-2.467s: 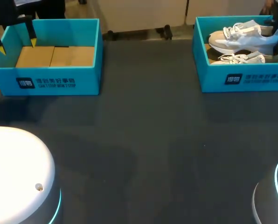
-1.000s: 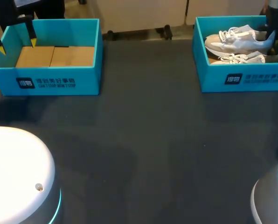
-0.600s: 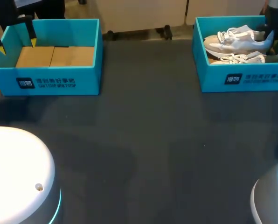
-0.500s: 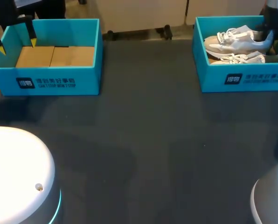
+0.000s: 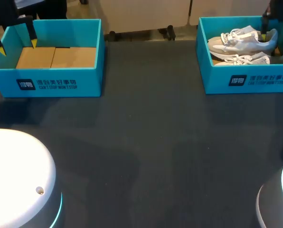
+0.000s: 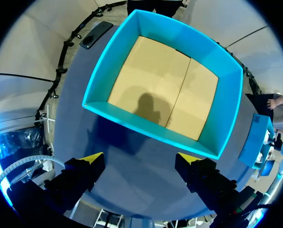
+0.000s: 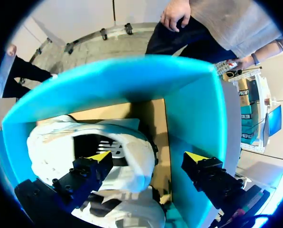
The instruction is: Take the shoe out of the shoebox, open the shoe tongue, remove and reinsert the insole, then place the shoe into the shoebox
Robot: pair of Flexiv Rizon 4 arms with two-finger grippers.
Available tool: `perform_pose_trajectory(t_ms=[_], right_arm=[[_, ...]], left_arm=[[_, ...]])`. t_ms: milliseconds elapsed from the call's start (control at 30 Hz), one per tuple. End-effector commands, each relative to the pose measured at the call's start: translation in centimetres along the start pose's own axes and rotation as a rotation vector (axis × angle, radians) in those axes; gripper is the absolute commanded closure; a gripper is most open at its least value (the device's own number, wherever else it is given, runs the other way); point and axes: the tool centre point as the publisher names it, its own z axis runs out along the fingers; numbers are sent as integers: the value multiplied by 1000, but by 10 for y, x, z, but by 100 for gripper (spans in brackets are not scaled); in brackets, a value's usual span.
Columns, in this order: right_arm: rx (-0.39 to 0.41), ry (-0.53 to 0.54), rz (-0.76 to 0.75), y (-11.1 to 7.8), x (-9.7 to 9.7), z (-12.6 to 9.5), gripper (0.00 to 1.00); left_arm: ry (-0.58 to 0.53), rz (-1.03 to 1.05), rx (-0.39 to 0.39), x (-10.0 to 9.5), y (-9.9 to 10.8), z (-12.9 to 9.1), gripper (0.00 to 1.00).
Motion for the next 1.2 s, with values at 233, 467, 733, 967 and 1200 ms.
perform_pose_trajectory(t_ms=[233,467,733,967,1200], right_arm=[[-90,93,-45,-35,0,-72,0],[-113,102,-91,-73,14,-121,0],[-84,96,-141,-127,41,-155,0],[-73,113,-150,-169,55,-171,0],[-108,100,-151,-199,67,-169,0]], left_arm=[[-2,0,0,0,0,-1,0],[-2,0,0,0,0,-1,0],[-2,0,0,0,0,-1,0],[-2,0,0,0,0,-1,0],[-2,0,0,0,0,-1,0]])
